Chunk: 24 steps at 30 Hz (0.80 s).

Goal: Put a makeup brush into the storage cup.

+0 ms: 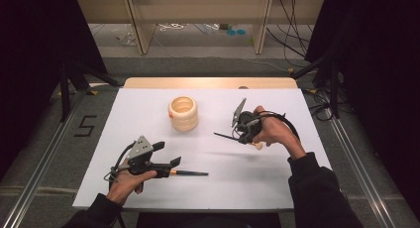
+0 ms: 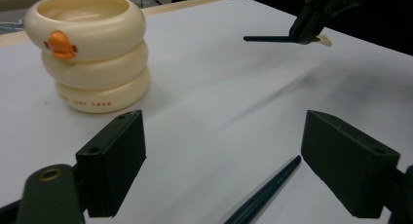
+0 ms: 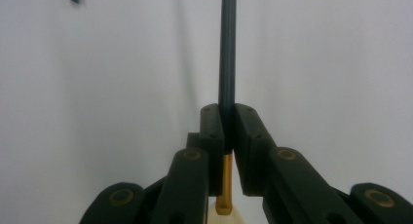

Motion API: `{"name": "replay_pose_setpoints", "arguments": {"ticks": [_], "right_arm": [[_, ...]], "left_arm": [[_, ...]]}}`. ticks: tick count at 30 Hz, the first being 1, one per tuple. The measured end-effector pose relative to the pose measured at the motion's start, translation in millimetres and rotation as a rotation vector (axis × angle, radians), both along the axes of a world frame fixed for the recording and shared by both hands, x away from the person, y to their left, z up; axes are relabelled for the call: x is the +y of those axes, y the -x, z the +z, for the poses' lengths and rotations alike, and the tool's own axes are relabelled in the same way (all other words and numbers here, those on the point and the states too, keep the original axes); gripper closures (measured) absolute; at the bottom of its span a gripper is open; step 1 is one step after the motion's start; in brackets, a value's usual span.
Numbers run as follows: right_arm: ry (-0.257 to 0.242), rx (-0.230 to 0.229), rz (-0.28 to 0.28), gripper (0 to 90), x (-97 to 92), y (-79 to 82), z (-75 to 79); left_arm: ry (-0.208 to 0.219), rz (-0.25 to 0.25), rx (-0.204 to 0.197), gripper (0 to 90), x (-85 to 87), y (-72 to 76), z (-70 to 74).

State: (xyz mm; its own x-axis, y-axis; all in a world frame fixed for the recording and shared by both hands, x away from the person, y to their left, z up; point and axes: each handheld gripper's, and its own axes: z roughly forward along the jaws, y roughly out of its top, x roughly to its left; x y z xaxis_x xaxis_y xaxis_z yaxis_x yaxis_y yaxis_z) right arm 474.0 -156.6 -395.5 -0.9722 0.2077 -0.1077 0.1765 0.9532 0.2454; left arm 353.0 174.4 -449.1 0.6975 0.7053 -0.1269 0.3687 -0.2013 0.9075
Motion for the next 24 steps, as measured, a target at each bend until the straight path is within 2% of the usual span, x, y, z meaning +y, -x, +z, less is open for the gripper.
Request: {"name": "replay_pose_setpoints", "arguments": {"ticks": [4, 8, 11, 12, 15, 17, 20, 21, 23, 24], "right_arm": [[-0.011, -0.005, 0.061, 83.2, 7.8, 12.4, 4.6], [-0.013, -0.022, 0.100, 83.2, 15.0, 22.6, 7.9], [-0.025, -0.023, 0.146, 83.2, 21.7, 31.3, 9.2], [-0.025, -0.023, 0.146, 83.2, 21.7, 31.3, 9.2], [-0.011, -0.019, 0.179, 83.2, 29.7, 39.8, 7.4], [-0.009, -0.017, 0.180, 83.2, 31.7, 42.2, 6.9], [0.001, -0.014, 0.221, 83.2, 36.3, 46.5, 4.5], [0.026, 0.001, 0.207, 83.2, 39.2, 52.3, 3.7], [0.028, 0.007, 0.210, 83.2, 40.7, 54.3, 3.2], [0.040, 0.008, 0.229, 83.2, 43.3, 56.7, 2.6]], "left_arm": [[-0.025, -0.028, 0.003, 16.3, -3.4, -0.4, 0.5], [-0.015, -0.030, 0.009, 16.3, -2.7, -3.0, 1.3], [-0.016, -0.055, 0.013, 16.6, 0.2, -6.2, 4.9], [-0.005, -0.061, 0.014, 16.6, 1.2, -7.7, 6.3], [0.015, -0.065, 0.038, 17.1, 0.5, -11.1, 8.8], [0.004, -0.081, 0.045, 17.2, -0.9, -13.1, 10.1], [0.001, -0.111, 0.061, 17.3, -4.3, -14.0, 11.9], [-0.008, -0.117, 0.065, 17.7, -5.2, -13.8, 12.8], [-0.016, -0.135, 0.073, 17.9, -7.3, -14.4, 14.0], [-0.018, -0.141, 0.077, 18.1, -8.4, -14.7, 14.3]]}}
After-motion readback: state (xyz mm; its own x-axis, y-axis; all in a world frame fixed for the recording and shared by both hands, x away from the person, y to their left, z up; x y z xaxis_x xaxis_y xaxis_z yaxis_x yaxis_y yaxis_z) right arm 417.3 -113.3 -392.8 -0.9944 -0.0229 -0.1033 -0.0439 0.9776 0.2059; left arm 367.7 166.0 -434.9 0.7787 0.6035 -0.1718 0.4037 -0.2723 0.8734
